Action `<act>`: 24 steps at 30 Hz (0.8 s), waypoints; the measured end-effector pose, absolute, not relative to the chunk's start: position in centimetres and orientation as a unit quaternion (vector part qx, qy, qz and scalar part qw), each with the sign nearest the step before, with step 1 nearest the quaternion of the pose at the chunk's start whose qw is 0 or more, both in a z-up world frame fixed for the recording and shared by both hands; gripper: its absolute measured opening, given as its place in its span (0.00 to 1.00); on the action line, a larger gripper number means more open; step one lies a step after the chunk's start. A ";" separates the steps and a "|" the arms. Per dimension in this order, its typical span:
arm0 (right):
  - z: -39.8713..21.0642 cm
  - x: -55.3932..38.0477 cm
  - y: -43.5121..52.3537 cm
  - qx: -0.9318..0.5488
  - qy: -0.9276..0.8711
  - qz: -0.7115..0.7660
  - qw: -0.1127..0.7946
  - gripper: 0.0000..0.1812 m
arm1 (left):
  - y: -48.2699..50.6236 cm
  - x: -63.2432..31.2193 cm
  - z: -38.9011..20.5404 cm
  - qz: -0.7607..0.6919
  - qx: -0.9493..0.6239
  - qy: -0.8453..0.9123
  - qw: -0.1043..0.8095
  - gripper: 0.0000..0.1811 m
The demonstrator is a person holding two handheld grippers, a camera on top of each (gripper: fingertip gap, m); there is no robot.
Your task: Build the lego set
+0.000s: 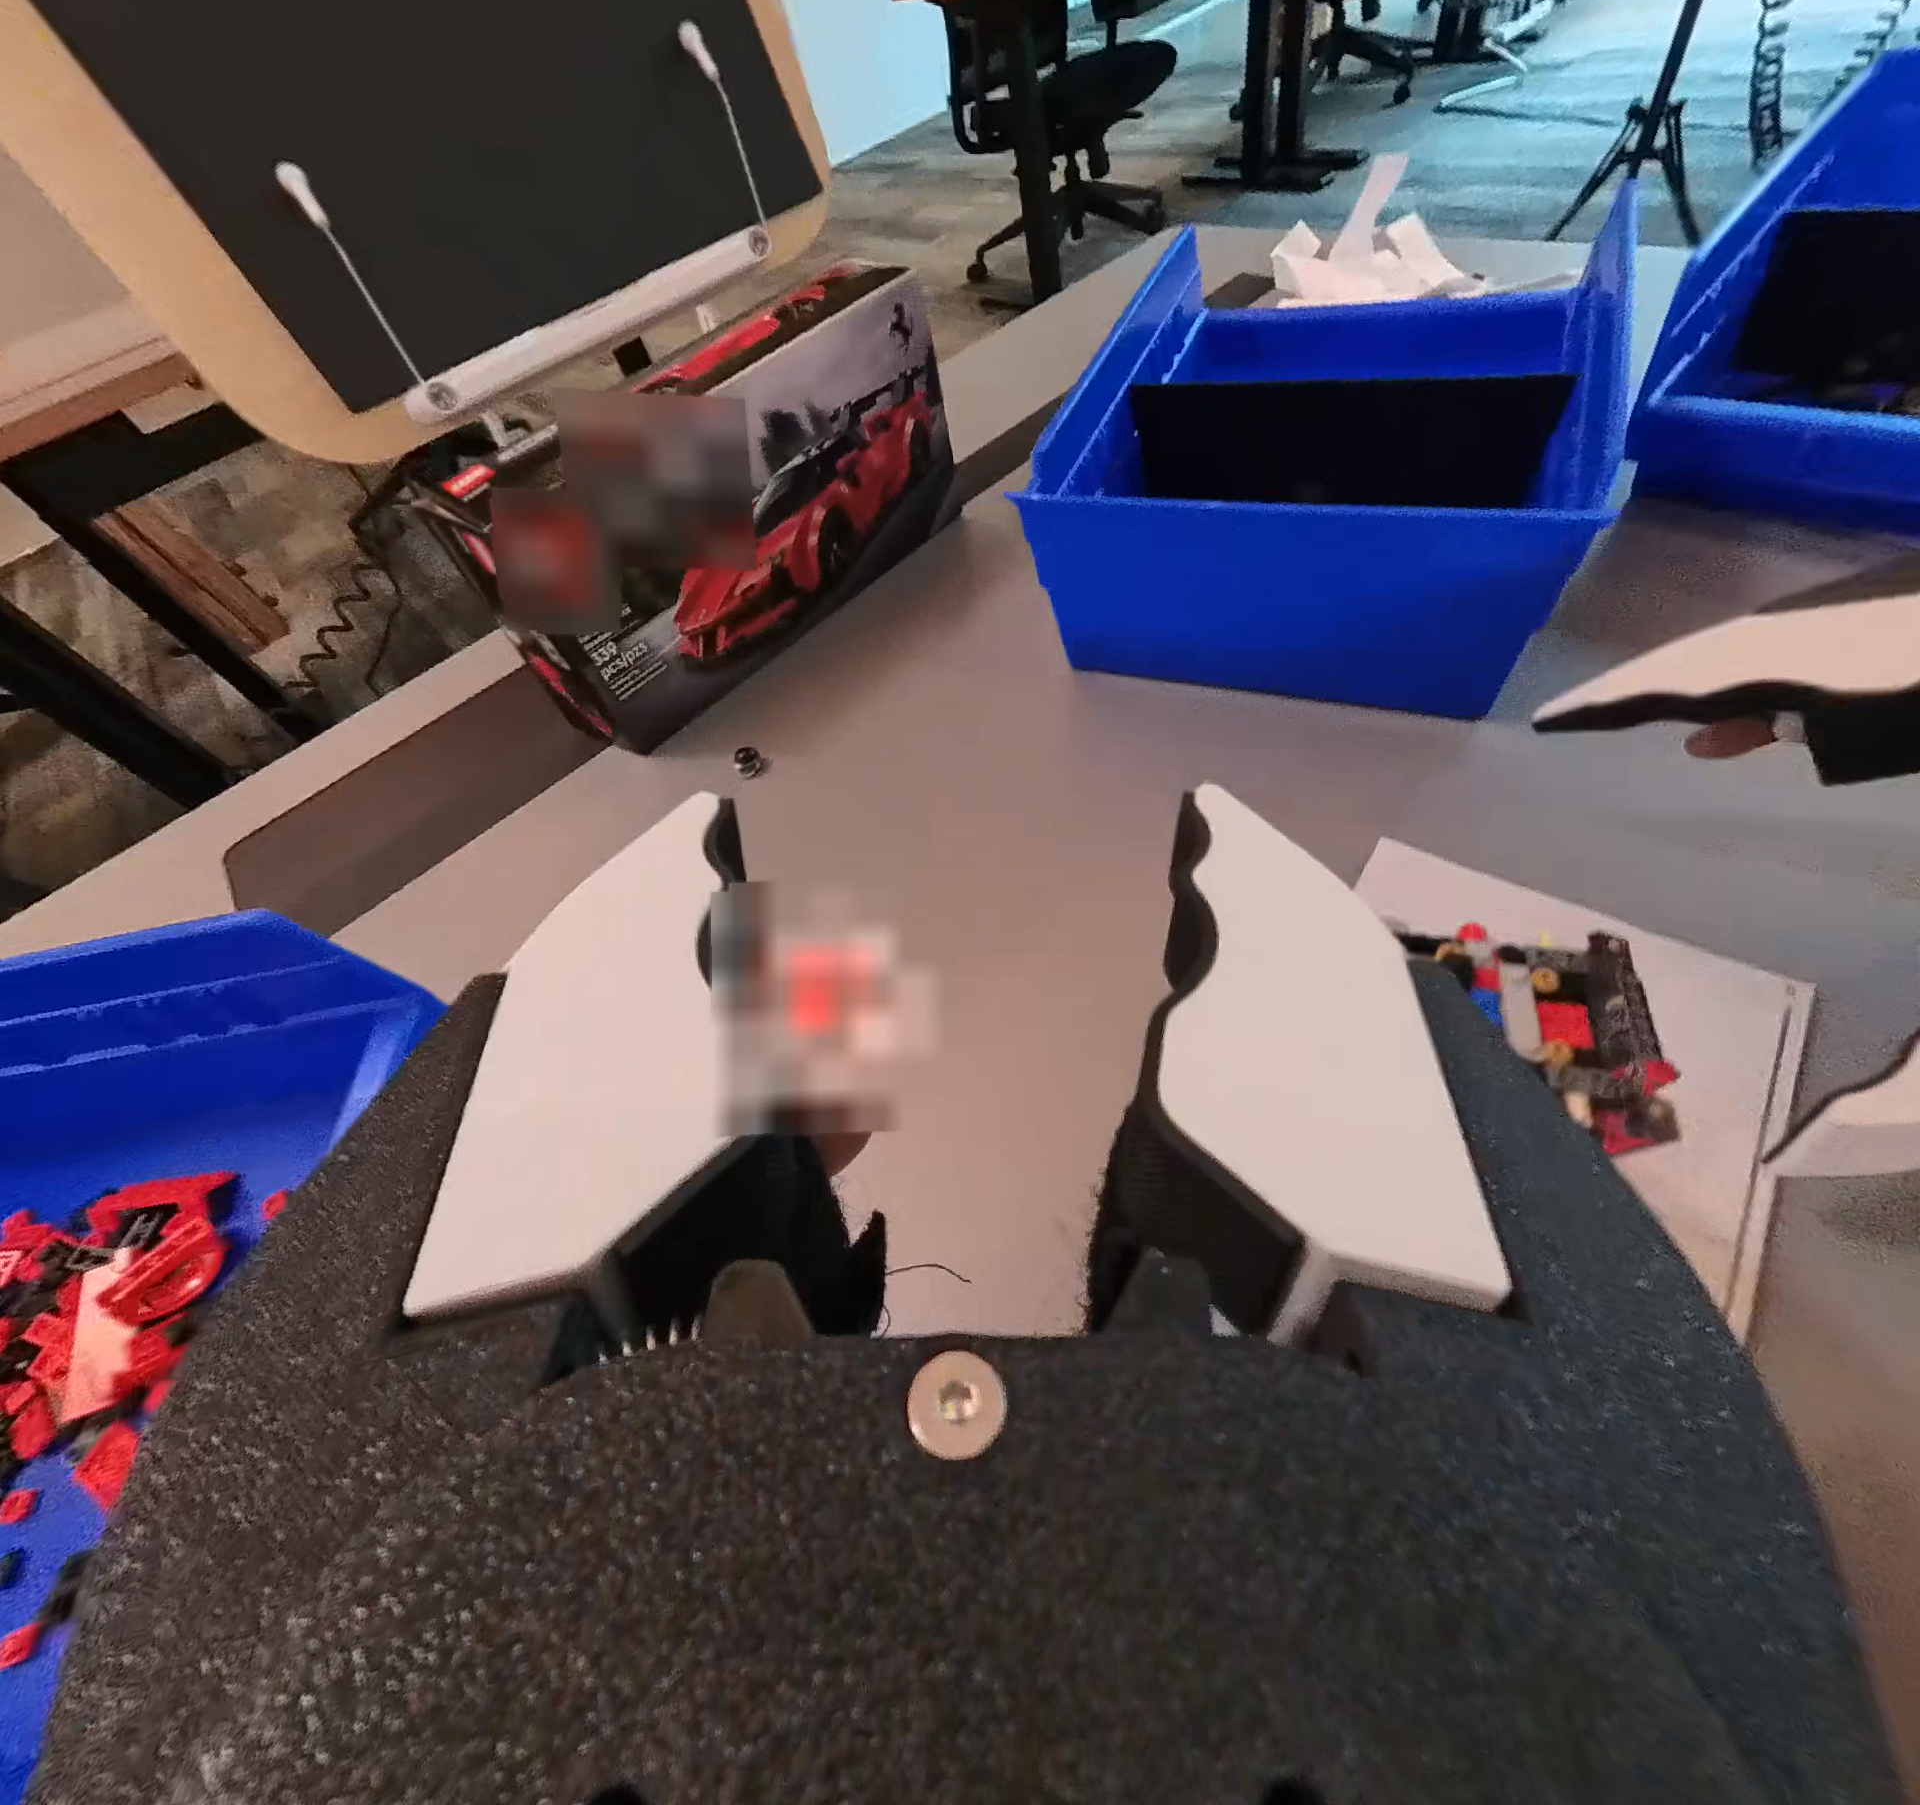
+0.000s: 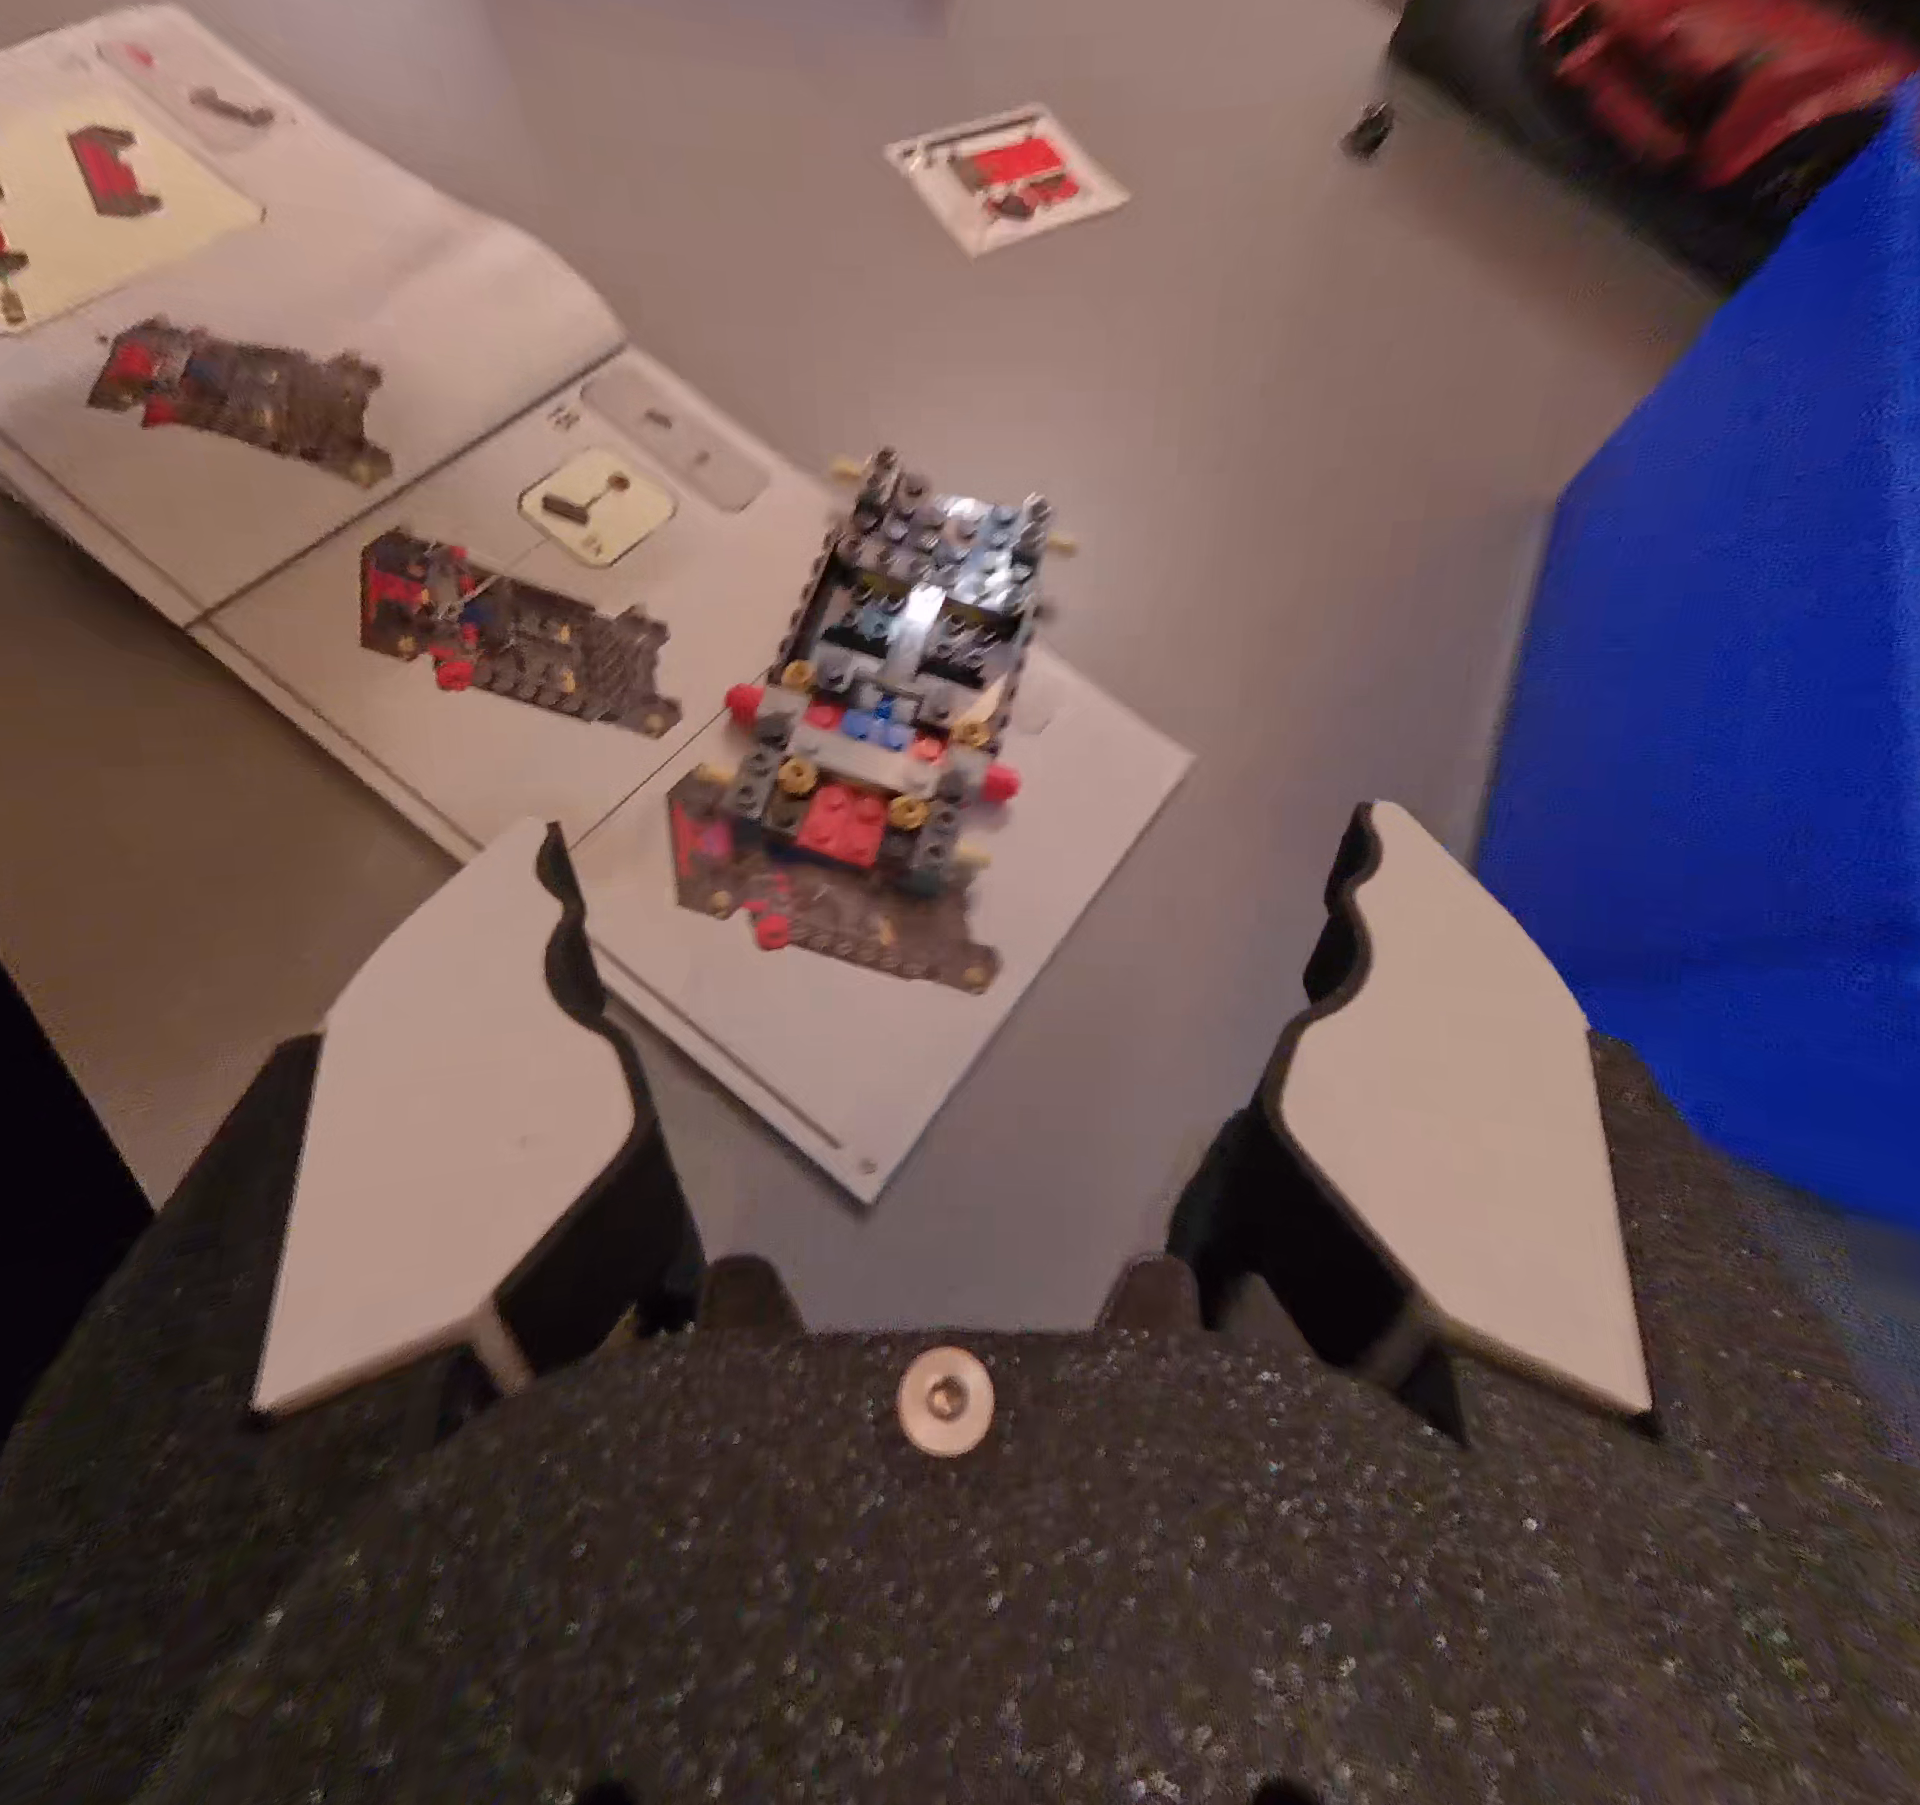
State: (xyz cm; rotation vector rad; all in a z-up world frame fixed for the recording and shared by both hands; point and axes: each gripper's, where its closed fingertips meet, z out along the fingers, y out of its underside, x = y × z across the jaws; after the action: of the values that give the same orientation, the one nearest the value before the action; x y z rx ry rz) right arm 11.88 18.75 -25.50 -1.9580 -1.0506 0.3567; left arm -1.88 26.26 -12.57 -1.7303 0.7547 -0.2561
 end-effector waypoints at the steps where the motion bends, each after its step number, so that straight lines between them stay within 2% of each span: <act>1: -26.4 11.5 18.4 -0.791 -0.418 0.148 0.421 0.71 | 26.2 -2.5 -12.4 -0.108 -0.741 0.325 0.578 0.44; 8: -28.9 9.7 17.6 -0.816 -0.400 0.187 0.375 0.46 | 25.7 -6.1 -10.4 -0.148 -0.715 0.291 0.618 0.36; 12: -28.9 10.1 18.0 -0.825 -0.379 0.184 0.376 0.46 | 25.8 -7.7 -10.1 -0.146 -0.709 0.282 0.629 0.35; 15: -29.0 10.1 18.0 -0.824 -0.381 0.181 0.378 0.41 | 26.0 -8.4 -9.6 -0.148 -0.700 0.270 0.645 0.34; 22: -29.0 10.0 18.1 -0.829 -0.371 0.185 0.376 0.39 | 25.8 -8.4 -9.0 -0.155 -0.684 0.270 0.660 0.33; 24: -28.7 10.2 17.9 -0.823 -0.381 0.187 0.378 0.42 | 25.7 -8.2 -9.0 -0.166 -0.683 0.270 0.658 0.33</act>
State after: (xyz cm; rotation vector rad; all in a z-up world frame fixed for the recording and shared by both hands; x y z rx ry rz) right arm 10.23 17.95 -28.69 -2.1045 -0.9735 0.4772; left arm -8.18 25.68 -8.99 -1.5467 0.6107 -0.3749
